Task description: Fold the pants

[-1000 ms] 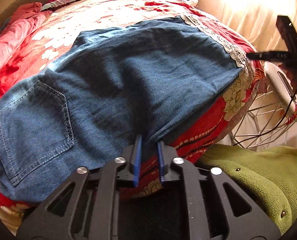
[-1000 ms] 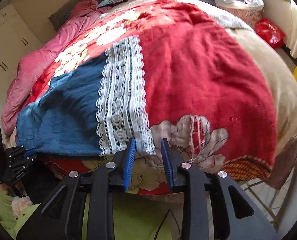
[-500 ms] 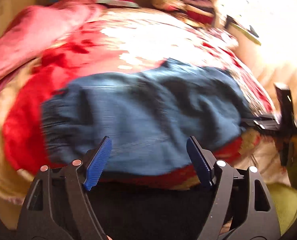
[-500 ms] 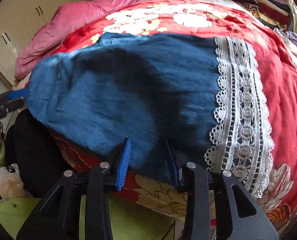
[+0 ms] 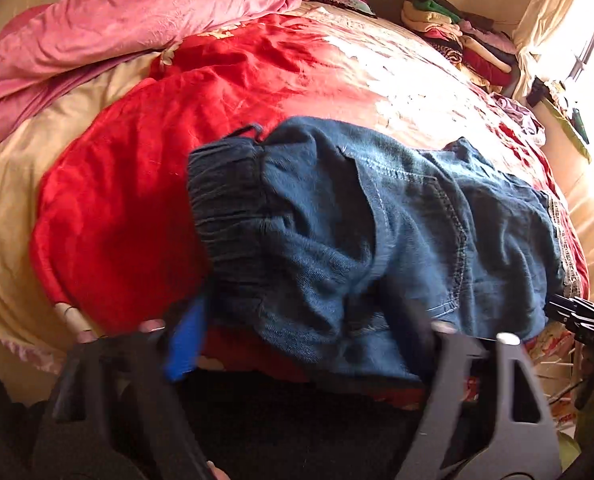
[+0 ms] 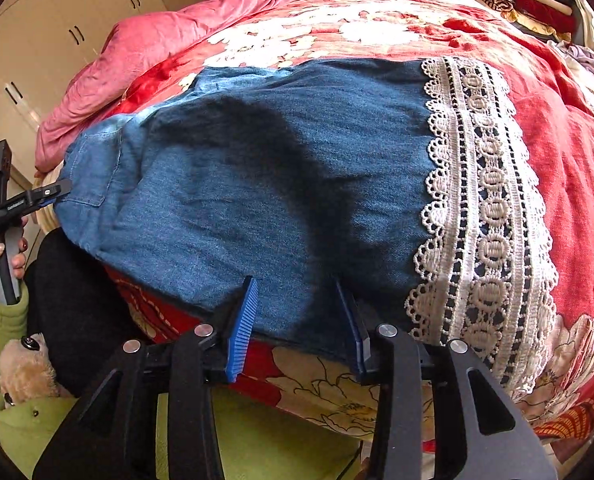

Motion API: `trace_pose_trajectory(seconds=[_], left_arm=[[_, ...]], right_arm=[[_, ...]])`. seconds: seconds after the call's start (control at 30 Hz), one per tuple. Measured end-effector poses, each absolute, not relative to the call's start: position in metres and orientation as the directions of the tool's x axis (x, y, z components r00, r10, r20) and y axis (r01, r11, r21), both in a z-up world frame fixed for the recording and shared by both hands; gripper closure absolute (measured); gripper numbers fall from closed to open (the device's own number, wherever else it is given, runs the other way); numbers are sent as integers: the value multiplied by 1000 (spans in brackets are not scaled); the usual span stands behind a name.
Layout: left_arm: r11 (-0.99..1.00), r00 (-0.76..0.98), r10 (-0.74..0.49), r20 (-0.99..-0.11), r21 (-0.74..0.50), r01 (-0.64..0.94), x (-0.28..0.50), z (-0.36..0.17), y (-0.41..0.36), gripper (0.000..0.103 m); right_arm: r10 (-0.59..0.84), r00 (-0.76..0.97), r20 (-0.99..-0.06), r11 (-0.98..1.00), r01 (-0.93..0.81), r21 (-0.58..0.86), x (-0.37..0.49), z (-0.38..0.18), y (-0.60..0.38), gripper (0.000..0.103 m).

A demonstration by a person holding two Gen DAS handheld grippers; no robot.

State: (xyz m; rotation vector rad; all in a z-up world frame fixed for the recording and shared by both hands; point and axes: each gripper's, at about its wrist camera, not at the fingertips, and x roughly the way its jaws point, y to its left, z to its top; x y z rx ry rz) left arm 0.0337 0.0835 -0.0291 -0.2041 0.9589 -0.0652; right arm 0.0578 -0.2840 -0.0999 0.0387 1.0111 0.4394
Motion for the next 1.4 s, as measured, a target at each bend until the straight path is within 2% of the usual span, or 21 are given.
trace_pose_trajectory(seconds=[0.03, 0.07, 0.13, 0.23, 0.3, 0.37, 0.47, 0.67, 0.87, 1.03, 1.2, 1.4], left_arm=[[977, 582, -151, -799, -211, -36, 33, -28, 86, 52], [972, 591, -167, -789, -231, -34, 31, -24, 91, 63], [974, 605, -154, -781, -221, -38, 28, -17, 100, 66], [985, 591, -104, -800, -164, -49, 30, -22, 103, 57], [982, 561, -112, -820, -177, -63, 35, -33, 104, 46], [974, 565, -139, -814, -216, -72, 33, -31, 109, 45], [978, 611, -106, -784, -194, -79, 22, -8, 114, 43], [981, 706, -113, -700, -191, -31, 19, 41, 106, 33], [973, 685, -218, -695, -205, 102, 65, 51, 55, 31], [955, 635, -298, -713, -210, 211, 102, 45, 4, 31], [945, 586, -318, -745, -200, 259, 141, 26, -28, 31], [928, 499, -357, -789, -242, 281, 181, -3, -50, 31]], right_arm=[[373, 452, -810, 912, -341, 230, 57, -100, -284, 63], [376, 452, -809, 911, -341, 233, 57, -100, -284, 63], [382, 450, -807, 909, -339, 242, 58, -100, -286, 63], [379, 454, -806, 910, -339, 237, 57, -102, -284, 63], [378, 455, -807, 911, -340, 235, 58, -102, -284, 63], [389, 452, -803, 906, -345, 245, 56, -101, -287, 63], [416, 461, -784, 898, -346, 273, 53, -90, -297, 62], [380, 620, -686, 923, -308, 232, 62, -40, -339, 59], [289, 661, -692, 957, -184, 224, 127, -29, -386, 59], [333, 614, -715, 938, -135, 320, 179, -52, -410, 58], [386, 572, -724, 917, -156, 366, 201, -67, -407, 57], [393, 544, -742, 919, -193, 345, 210, -78, -391, 57]])
